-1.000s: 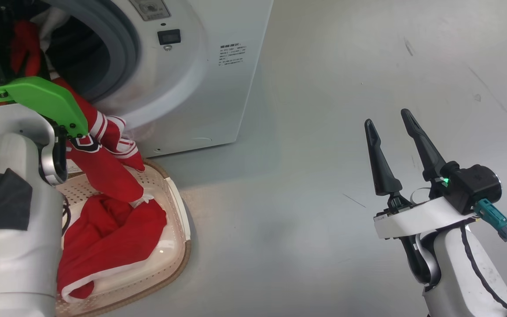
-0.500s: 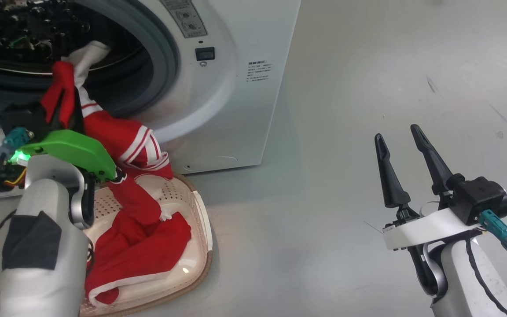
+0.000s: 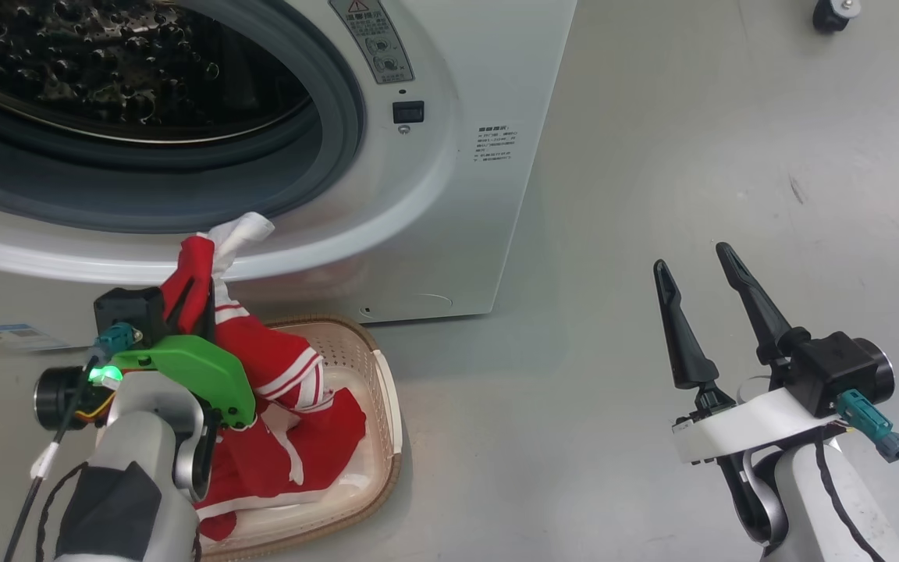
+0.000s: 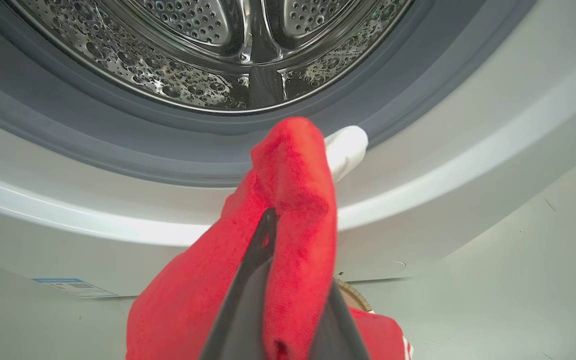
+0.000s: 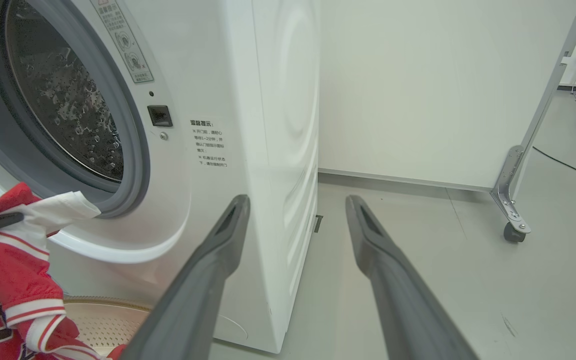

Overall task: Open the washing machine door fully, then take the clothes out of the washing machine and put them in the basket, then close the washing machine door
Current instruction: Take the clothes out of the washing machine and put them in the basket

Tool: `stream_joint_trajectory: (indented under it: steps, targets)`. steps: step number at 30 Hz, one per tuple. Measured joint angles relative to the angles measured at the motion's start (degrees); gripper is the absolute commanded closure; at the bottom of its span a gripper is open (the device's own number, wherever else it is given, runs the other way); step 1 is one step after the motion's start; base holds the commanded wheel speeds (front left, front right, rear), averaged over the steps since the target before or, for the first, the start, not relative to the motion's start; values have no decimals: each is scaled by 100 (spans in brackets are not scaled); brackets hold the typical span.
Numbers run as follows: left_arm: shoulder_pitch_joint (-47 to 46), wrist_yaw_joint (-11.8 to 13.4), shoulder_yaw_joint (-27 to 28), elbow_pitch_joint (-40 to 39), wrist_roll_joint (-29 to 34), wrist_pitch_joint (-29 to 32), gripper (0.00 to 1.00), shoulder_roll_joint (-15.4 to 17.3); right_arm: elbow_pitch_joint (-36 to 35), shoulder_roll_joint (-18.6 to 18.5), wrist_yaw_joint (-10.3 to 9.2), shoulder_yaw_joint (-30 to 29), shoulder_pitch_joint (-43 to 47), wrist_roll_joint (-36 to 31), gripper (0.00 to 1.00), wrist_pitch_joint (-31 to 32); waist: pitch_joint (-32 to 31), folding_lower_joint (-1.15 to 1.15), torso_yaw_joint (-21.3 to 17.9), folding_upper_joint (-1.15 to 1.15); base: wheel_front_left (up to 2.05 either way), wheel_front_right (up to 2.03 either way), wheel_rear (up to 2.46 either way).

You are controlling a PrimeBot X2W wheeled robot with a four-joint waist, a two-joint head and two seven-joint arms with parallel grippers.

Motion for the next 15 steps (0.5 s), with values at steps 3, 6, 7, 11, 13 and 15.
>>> stream_joint_trajectory:
  steps: [3, 6, 7, 11, 13, 15]
  targets:
    - [121, 0, -54, 47, 1, 108, 100, -12, -35, 2, 1, 59, 5, -1, 0, 0, 45, 0, -10, 0, 0, 0, 0]
    - [214, 0, -104, 157, 7, 234, 100, -15, -70, 2, 1, 74, 5, -3, 0, 0, 121, 0, -42, 0, 0, 0, 0]
    - [240, 1, -121, 207, 7, 268, 100, -16, -86, 2, 1, 79, 4, -8, 0, 0, 151, 0, -55, 0, 0, 0, 0]
    - [301, 5, -180, 495, 25, 452, 100, -16, -137, 3, 2, 83, -4, -8, 0, 0, 295, 0, -119, 0, 0, 0, 0]
    - [327, 36, -185, 654, 27, 546, 100, -19, -167, 3, 2, 86, -12, -8, 0, 0, 380, 0, -156, 0, 0, 0, 0]
    - [337, 60, -205, 815, 64, 624, 100, -15, -196, 3, 13, 90, -21, -8, 0, 0, 472, 0, -196, 0, 0, 0, 0]
